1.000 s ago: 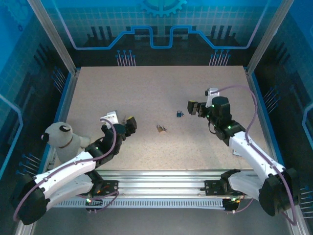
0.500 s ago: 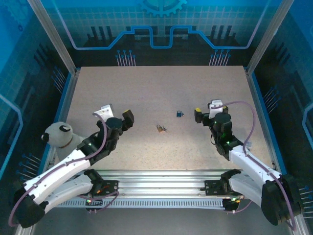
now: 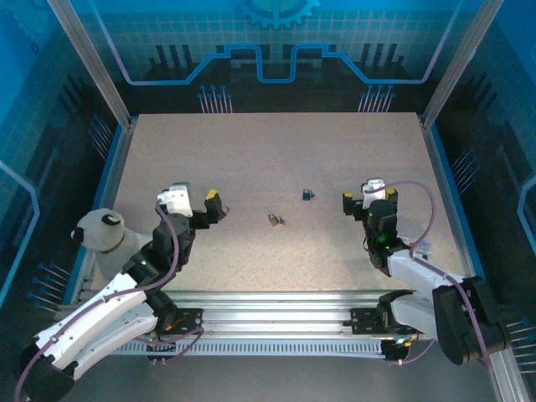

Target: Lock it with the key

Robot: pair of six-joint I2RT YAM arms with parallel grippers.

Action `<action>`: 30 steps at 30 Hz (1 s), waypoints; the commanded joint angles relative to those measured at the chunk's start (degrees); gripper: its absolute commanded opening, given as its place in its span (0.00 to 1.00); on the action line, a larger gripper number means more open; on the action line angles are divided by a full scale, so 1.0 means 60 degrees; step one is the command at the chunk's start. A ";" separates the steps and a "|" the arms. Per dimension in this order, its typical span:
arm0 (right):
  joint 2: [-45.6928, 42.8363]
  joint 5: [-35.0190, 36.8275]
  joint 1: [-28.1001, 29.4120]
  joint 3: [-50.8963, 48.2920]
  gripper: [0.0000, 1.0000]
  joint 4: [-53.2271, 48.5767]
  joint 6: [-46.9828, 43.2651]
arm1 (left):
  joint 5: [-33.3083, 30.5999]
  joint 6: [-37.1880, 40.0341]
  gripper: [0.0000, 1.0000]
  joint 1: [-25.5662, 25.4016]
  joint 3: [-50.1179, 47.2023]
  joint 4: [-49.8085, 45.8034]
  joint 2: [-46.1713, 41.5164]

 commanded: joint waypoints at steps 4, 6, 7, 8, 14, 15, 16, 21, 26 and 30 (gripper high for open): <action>0.1210 0.0205 -0.0319 -0.0176 1.00 0.1870 -0.0141 | 0.0438 0.0763 0.99 0.1446 -0.0753 0.1090 0.0323; 0.1382 0.0248 -0.0315 -0.0203 1.00 0.2221 -0.0233 | 0.0602 0.1092 0.99 0.1600 -0.0867 0.1287 0.0441; 0.1429 0.0201 -0.0373 -0.0192 1.00 0.2254 -0.0226 | 0.0609 0.1145 0.99 0.1679 -0.0897 0.1337 0.0556; 0.1503 0.0225 -0.0432 -0.0156 1.00 0.2305 -0.0203 | 0.0440 0.1117 0.99 0.1745 -0.0930 0.1424 0.0665; 0.2038 -0.0621 -0.0783 -0.0222 1.00 0.3140 -0.0009 | 0.0260 0.0560 0.99 0.2363 -0.1029 0.1695 0.1127; 0.2266 -0.0738 -0.0815 -0.0279 1.00 0.3497 -0.0087 | 0.0169 0.0542 0.99 0.2420 -0.1054 0.1744 0.1191; 0.2530 -0.0807 -0.0820 -0.0349 1.00 0.3933 -0.0156 | 0.0108 0.0393 0.99 0.2499 -0.1030 0.1661 0.1258; 0.4199 -0.1426 -0.0807 -0.0391 1.00 0.5742 -0.0498 | 0.0421 0.0421 0.99 0.2750 -0.1018 0.1772 0.1598; 0.4004 -0.1038 -0.0855 0.0552 1.00 0.3630 -0.0253 | 0.0611 0.0751 0.99 0.3070 -0.0856 0.2005 0.2077; 0.4014 -0.1173 -0.1006 0.0691 1.00 0.3365 -0.0095 | 0.1179 0.1270 0.99 0.3490 -0.0813 0.2352 0.2663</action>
